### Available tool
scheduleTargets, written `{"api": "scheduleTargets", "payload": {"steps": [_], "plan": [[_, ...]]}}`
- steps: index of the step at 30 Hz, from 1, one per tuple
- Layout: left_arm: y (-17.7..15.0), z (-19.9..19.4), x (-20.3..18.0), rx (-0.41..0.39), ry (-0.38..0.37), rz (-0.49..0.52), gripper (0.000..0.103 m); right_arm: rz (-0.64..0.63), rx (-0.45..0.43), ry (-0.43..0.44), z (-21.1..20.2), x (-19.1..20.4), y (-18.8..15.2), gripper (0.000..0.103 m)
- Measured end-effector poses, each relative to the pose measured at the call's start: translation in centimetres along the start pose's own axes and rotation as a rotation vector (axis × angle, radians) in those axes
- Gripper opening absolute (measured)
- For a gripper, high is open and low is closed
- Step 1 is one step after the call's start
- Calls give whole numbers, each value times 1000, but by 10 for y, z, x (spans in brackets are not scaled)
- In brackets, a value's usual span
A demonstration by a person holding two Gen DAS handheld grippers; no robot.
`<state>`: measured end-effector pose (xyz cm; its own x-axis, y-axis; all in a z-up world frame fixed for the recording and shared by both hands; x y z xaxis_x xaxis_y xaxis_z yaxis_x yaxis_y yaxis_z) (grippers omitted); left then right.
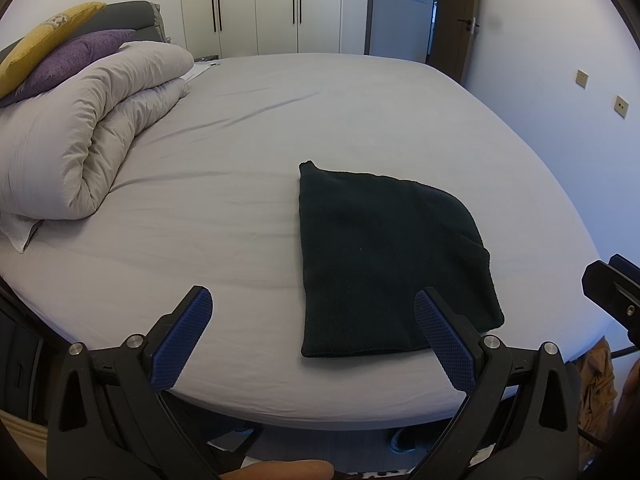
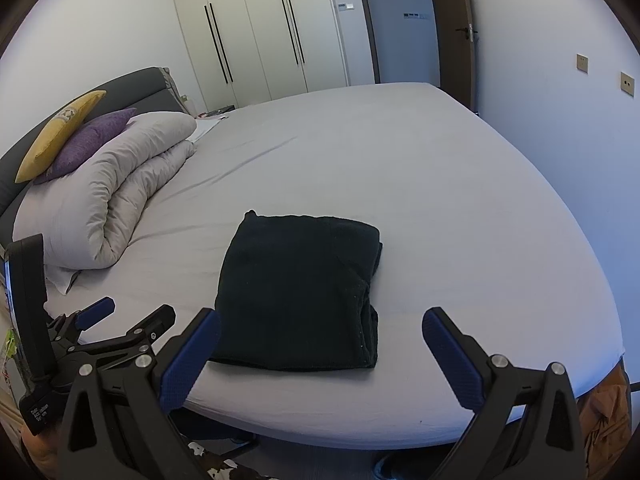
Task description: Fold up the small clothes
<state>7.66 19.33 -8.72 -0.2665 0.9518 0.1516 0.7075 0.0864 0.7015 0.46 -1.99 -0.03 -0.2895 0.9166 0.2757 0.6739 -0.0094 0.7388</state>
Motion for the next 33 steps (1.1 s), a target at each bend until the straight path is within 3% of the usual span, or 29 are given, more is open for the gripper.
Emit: {"api": "scheduleTargets", "payload": {"steps": [33], "plan": [[-4,2,4,12,-4,0,103,2,4,1,0,-1,-3,103]]}}
Point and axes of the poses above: each gripper's, at about its wrist camera, not at the fingertips, and z roughly the way its jaws point, x to its left, y to its top, the point moved 4 cm from there along z, roughly the way its jaws point, and after that the axes turned 12 degrees about y, right-handed, at the moved point
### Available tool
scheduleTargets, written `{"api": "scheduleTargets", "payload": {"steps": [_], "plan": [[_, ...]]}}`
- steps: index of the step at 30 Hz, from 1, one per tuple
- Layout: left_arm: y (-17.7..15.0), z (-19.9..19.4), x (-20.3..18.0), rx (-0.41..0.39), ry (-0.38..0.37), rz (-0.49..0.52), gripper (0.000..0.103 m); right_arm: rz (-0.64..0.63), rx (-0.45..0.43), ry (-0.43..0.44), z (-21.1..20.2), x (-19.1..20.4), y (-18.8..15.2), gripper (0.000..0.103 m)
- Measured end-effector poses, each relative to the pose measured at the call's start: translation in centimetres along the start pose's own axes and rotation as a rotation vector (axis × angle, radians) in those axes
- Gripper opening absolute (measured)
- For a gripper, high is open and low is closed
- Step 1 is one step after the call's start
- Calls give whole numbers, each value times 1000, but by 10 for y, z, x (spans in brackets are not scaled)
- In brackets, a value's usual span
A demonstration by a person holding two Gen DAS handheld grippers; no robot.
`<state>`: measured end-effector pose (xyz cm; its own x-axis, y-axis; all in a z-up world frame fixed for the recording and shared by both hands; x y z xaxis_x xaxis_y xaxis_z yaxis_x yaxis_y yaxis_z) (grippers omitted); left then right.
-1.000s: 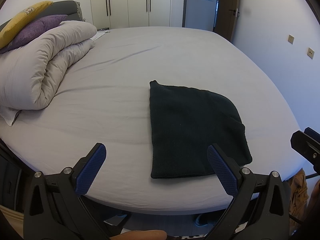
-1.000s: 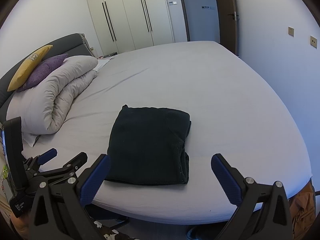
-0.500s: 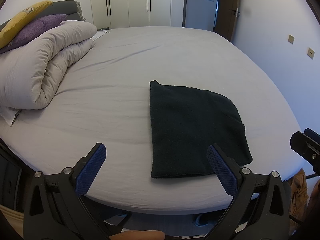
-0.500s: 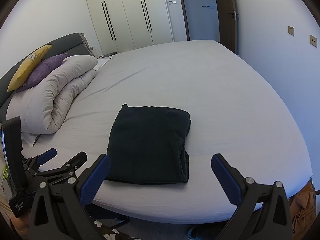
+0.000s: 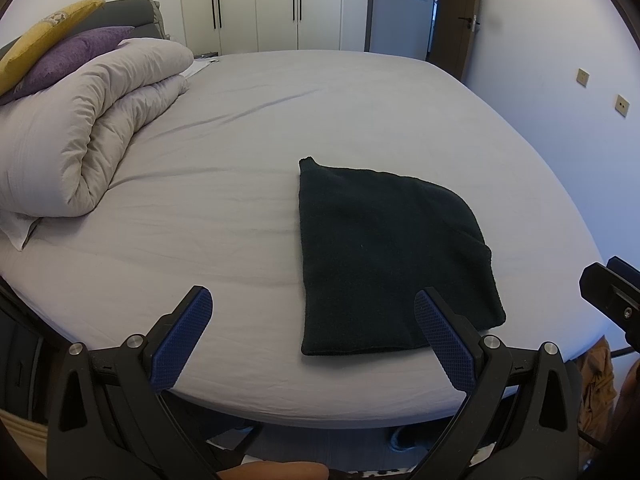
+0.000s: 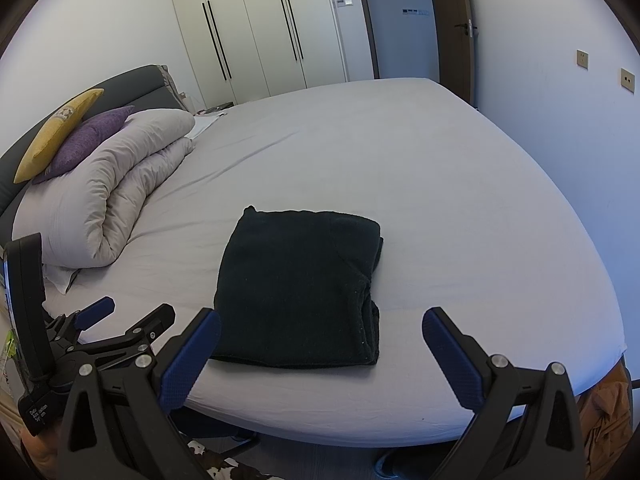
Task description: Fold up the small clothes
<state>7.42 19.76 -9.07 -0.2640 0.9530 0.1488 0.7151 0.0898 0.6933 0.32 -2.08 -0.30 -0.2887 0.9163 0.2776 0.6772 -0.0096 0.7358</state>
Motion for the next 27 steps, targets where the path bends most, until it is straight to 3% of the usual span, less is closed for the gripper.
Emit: {"api": "scheduleTargets", "payload": {"steps": [27], "plan": [[0,3,4,7,-5,-13,103,4,5,3,-1,0,-6,103]]}}
Point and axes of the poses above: each gripper's, at about its wrist camera, not at the fingertips, and z roughly the way its jaws point, x to its left, y to its top, the point moved 4 cm from there along z, roughly the way its jaws point, and after that the axes turned 12 degrees about y, right-handed, at the moved point
